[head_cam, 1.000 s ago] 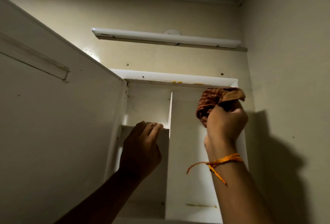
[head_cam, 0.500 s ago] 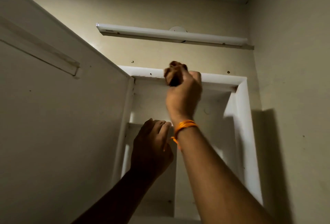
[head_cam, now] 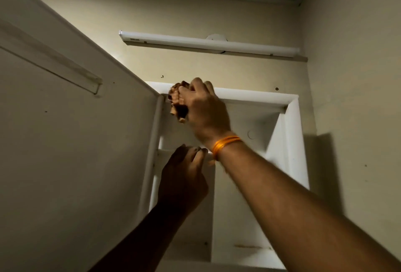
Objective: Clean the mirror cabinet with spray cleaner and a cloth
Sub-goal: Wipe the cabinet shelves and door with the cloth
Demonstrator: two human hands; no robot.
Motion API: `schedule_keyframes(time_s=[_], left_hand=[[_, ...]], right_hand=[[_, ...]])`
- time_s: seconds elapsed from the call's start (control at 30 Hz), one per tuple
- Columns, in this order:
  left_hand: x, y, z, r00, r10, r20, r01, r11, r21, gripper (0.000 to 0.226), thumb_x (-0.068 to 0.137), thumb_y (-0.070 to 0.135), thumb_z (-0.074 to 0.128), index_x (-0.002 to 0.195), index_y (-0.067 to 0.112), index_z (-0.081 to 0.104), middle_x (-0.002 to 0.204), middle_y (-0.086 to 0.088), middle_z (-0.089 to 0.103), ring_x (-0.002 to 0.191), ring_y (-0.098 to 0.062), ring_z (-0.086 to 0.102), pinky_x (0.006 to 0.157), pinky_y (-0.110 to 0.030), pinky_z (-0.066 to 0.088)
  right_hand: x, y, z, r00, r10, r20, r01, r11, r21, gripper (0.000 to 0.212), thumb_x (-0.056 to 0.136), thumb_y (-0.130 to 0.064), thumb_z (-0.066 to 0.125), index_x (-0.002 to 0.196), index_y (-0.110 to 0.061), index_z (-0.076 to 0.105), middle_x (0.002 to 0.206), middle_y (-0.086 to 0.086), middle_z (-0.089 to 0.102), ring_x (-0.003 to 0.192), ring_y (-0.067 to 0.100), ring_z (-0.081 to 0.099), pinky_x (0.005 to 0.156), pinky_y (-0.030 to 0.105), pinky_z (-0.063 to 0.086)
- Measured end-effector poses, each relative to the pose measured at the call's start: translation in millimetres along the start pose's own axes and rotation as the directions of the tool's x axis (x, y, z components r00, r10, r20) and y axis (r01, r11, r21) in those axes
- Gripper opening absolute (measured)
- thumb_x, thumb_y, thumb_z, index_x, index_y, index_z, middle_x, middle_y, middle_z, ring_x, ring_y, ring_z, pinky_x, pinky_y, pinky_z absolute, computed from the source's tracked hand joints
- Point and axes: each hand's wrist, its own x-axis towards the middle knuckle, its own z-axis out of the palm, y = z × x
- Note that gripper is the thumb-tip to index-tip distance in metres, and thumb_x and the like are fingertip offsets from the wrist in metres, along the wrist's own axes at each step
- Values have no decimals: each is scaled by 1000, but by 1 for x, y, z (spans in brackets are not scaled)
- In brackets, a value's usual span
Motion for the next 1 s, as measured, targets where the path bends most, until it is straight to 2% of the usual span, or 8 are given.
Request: schedule_keyframes(time_s=[0.1, 0.27, 0.43, 0.57, 0.7, 0.8, 0.9, 1.0], left_hand=[[-1, 0, 4, 999, 30, -13, -29, 999, 20, 45, 63, -2, 67, 108, 6, 70, 102, -4, 72, 102, -23, 63, 101, -28, 38], [-2, -1, 1, 999, 47, 10, -47, 999, -21, 46, 77, 16, 39, 110, 4, 69, 103, -5, 71, 103, -23, 63, 101, -34, 47], [-4, 1, 8, 1000, 10, 3, -10, 999, -47, 42, 72, 1, 54, 111, 3, 68, 106, -6, 70, 104, -22, 63, 108, -33, 40], [-4, 7, 5, 1000, 3, 11, -3, 997, -71, 40, 77, 10, 45, 108, 2, 68, 103, -7, 71, 102, -22, 64, 110, -36, 39], [-2, 13, -5, 1000, 8, -3, -8, 996, -93, 49, 81, 26, 34, 101, 0, 71, 95, -9, 72, 94, -25, 67, 103, -39, 45], [-3, 12, -2, 1000, -20, 19, 21, 998, -61, 48, 80, 24, 33, 103, 3, 70, 98, -8, 72, 98, -24, 66, 108, -37, 38], [-4, 15, 5, 998, -55, 32, 57, 996, -71, 46, 77, 16, 33, 106, 5, 68, 102, -6, 70, 103, -23, 63, 113, -34, 33], [-5, 15, 6, 996, -83, 29, 85, 991, -99, 35, 75, 7, 48, 103, 6, 69, 102, -7, 68, 105, -28, 61, 105, -35, 44]], right_hand=[[-23, 49, -14, 1000, -2, 4, 3, 998, -70, 32, 85, -10, 67, 117, -9, 65, 112, 12, 58, 100, 31, 56, 64, 41, 58], [-46, 96, -38, 996, 92, -19, -94, 980, -173, 28, 85, -10, 68, 112, -6, 66, 108, 14, 57, 98, 34, 54, 67, 41, 55], [-64, 128, -59, 969, 235, -70, -246, 933, -263, 30, 81, -7, 73, 111, -4, 68, 108, 16, 55, 99, 38, 51, 63, 36, 49], [-46, 103, -47, 977, 193, -93, -207, 963, -172, 22, 81, -7, 71, 103, -4, 69, 102, 16, 56, 94, 38, 52, 64, 38, 52], [-18, 52, -19, 992, 116, -39, -119, 988, -93, 16, 82, -12, 67, 97, -6, 69, 99, 13, 57, 92, 33, 52, 61, 39, 52], [-4, 30, -10, 992, 129, -7, -129, 989, -69, 16, 82, -10, 67, 96, -3, 70, 100, 12, 58, 95, 32, 52, 64, 39, 54], [2, 18, -9, 998, 65, 2, -65, 996, -64, 15, 84, -12, 63, 96, -5, 70, 102, 12, 58, 97, 32, 53, 65, 38, 53], [18, -15, 4, 999, 5, 38, -6, 1000, 25, 31, 89, -18, 41, 95, -8, 70, 107, 12, 57, 100, 33, 52, 63, 37, 48]])
